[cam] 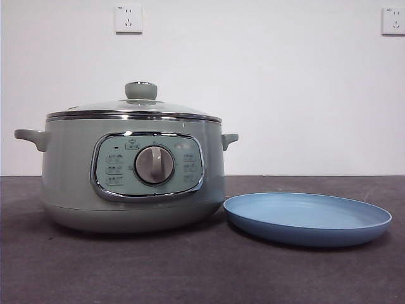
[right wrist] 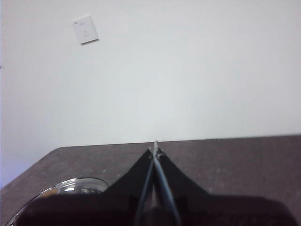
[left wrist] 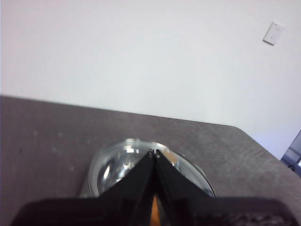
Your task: Take the potato out from the steamer,put the potato on the plate,close the lid
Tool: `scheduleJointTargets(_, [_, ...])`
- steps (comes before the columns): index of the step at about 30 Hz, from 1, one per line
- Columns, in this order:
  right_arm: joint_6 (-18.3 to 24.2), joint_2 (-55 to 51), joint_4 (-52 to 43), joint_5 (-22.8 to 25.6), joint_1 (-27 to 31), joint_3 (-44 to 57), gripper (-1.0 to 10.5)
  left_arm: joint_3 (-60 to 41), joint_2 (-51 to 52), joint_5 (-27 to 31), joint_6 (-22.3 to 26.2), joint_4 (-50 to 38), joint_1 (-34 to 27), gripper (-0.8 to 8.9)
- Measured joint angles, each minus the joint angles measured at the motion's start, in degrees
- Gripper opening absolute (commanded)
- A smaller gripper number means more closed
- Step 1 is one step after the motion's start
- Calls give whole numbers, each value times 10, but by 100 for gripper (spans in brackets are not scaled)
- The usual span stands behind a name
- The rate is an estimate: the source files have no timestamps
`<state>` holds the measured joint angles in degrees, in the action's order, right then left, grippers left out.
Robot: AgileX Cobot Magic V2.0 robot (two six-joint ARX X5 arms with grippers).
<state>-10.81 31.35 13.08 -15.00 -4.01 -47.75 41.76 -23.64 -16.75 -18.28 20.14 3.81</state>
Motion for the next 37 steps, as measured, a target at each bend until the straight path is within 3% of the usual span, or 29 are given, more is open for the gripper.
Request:
scheduleJointTargets(6, [60,94,97,-14,-18,-135,-9,124,-106,-2,65,34,5,-8])
scheduleJointTargets(16, [146,281,309,-188,-40,-365,2,328,-271,-92,144,177,26,-8])
scheduleJointTargets(19, [173,334,372,-207,-58,-423,19,357,-313,-122,158,210,31,1])
scheduleJointTargets(21, [183,358,385,-206,-69,-442,128,364,-331,-129,161,214,35,42])
scheduleJointTargets(24, [191,380,385,-206,-77,-450,463,367,-347,-130,163,215,39,370])
scheduleJointTargets(26, [192,385,386,-204,-77,-451,625,367,-353,-129,163,215,39,480])
scheduleJointTargets(31, [194,386,385,-163,-84,-452,659,369,-373,-118,163,214,42,476])
scheduleJointTargets(37, [192,386,386,-160,-87,-452,658,369,-415,-93,163,183,80,476])
